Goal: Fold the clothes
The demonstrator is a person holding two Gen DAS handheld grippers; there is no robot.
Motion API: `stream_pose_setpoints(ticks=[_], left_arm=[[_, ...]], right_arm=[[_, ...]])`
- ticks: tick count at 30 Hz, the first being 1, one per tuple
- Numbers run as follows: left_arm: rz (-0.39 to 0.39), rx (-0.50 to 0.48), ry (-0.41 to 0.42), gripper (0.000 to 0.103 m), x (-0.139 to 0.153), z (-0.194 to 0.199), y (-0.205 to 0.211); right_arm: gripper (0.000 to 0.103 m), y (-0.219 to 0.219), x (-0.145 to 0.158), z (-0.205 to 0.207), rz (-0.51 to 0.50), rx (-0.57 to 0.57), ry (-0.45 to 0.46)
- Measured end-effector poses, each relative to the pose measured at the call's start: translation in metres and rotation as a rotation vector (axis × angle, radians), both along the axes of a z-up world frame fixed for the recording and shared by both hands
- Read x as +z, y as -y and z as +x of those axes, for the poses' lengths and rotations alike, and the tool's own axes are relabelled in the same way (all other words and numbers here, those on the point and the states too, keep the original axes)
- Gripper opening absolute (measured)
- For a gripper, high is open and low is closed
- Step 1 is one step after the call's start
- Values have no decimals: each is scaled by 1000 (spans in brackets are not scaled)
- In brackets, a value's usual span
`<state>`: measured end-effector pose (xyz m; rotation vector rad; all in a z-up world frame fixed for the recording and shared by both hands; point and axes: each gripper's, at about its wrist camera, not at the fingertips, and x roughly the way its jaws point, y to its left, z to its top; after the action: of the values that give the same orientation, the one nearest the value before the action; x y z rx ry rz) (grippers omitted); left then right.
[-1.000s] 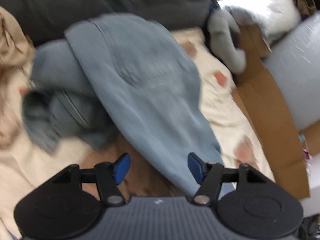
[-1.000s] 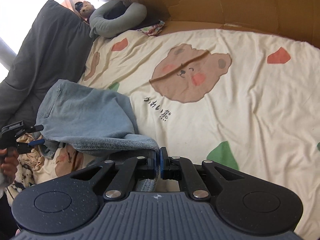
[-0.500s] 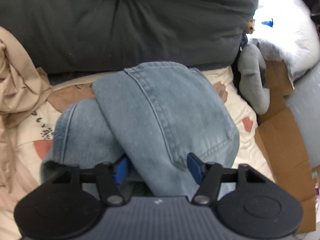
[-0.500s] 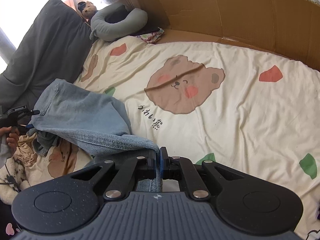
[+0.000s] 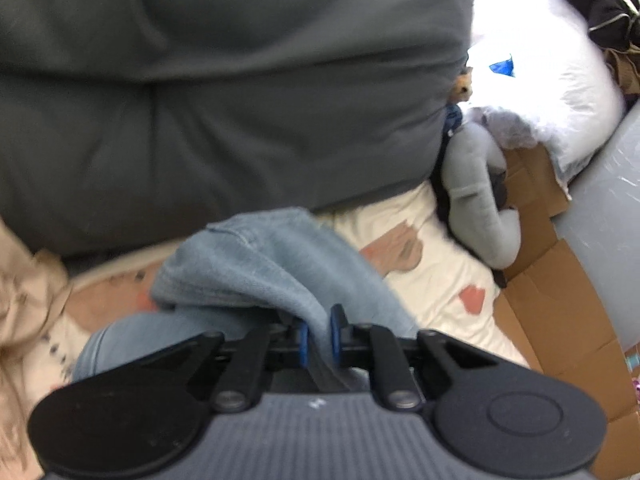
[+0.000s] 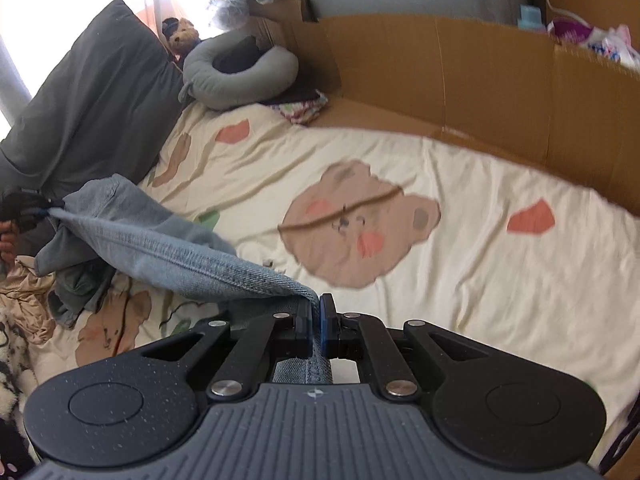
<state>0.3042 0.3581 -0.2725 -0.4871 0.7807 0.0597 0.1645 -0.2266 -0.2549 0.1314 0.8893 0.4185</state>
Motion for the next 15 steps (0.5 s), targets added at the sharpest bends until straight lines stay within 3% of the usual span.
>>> stream_pose_setpoints(ticks=[8,15], left_arm=[[91,-66,61,11,34,50,39],[164,-142,67,11,48,92,76]], right_arm=[[1,2,16,32,-36,-3,66],[1,10,20,62,-82,-17,112]])
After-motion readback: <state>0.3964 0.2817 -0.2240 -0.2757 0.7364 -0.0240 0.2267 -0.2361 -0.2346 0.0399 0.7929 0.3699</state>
